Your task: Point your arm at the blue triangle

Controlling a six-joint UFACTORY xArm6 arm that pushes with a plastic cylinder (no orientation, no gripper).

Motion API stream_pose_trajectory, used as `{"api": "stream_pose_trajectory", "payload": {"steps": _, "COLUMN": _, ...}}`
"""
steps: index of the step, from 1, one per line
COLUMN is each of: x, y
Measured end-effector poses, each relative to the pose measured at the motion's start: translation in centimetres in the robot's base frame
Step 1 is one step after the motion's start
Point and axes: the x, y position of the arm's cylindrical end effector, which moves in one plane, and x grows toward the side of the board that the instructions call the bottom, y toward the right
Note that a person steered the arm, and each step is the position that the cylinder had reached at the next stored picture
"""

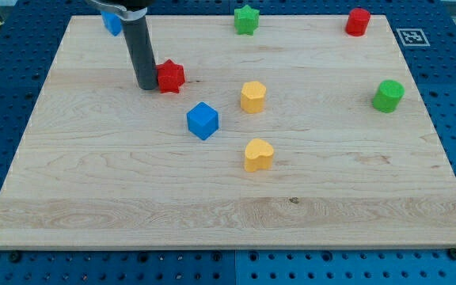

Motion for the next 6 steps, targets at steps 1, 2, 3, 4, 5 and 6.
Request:
{"api": "stream_pose_trajectory", "payload": {"steps": 1, "x": -0.8, "y": -4.9}}
{"api": "stream_pose_trajectory", "payload": {"steps": 2, "x": -4.5, "y": -9.8}}
{"api": "stream_pose_trajectory", "payload": {"steps": 3, "x": -10.5, "y": -10.2}}
{"api": "stream_pose_trajectory", "payload": {"steps": 4, "x": -13.3, "y": -10.2}}
{"api": "stream_pose_trajectory", "payload": {"steps": 5, "x": -13.3, "y": -10.9}}
{"api": "stream_pose_trajectory", "payload": {"steps": 6, "x": -15.8, "y": -12.4}}
